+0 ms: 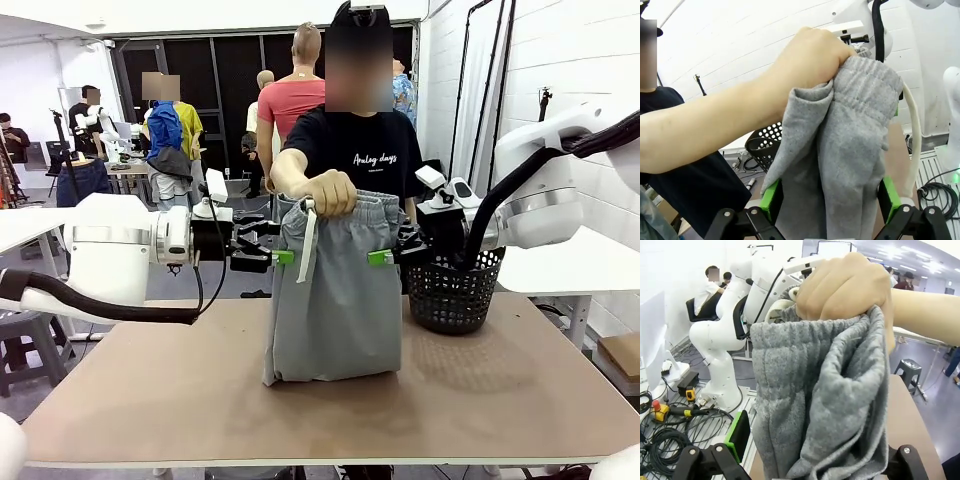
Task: Fold the training pants.
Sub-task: Release the ends of the Training pants and then grab the overlapped ends.
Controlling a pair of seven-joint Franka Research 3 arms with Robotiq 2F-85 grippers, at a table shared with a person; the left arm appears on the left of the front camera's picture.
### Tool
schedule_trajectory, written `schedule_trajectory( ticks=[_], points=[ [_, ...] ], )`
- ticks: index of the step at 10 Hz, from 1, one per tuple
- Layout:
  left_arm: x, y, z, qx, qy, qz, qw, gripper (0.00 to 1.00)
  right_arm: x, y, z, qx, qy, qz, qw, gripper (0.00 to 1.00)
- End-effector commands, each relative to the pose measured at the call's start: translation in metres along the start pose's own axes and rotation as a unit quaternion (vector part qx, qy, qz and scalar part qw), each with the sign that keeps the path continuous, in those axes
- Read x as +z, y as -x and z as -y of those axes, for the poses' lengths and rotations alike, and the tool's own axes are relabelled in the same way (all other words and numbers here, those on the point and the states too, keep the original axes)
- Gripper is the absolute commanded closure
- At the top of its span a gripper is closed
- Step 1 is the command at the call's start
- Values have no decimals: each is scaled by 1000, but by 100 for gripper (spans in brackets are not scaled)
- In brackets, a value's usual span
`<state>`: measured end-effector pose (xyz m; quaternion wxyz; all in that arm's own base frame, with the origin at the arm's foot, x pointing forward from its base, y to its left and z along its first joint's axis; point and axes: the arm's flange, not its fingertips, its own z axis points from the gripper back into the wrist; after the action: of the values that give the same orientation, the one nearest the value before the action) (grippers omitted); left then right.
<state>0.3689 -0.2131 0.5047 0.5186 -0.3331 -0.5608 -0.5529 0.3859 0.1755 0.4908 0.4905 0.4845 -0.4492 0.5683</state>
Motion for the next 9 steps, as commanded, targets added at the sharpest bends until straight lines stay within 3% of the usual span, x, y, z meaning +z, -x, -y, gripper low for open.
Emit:
schedule_trajectory(
  ticks=[1,6,9],
  points=[
    [2,-2,2,6,-8,-1,1000,0,-10,-3,4,-5,-12,4,1000,0],
    [41,1,26,14,-63,-8,998,0,-12,-3,7,-1,-16,-5,1000,0],
    [34,4,23,9,-61,1,998,0,-13,-3,6,0,-20,-6,1000,0]
  ],
)
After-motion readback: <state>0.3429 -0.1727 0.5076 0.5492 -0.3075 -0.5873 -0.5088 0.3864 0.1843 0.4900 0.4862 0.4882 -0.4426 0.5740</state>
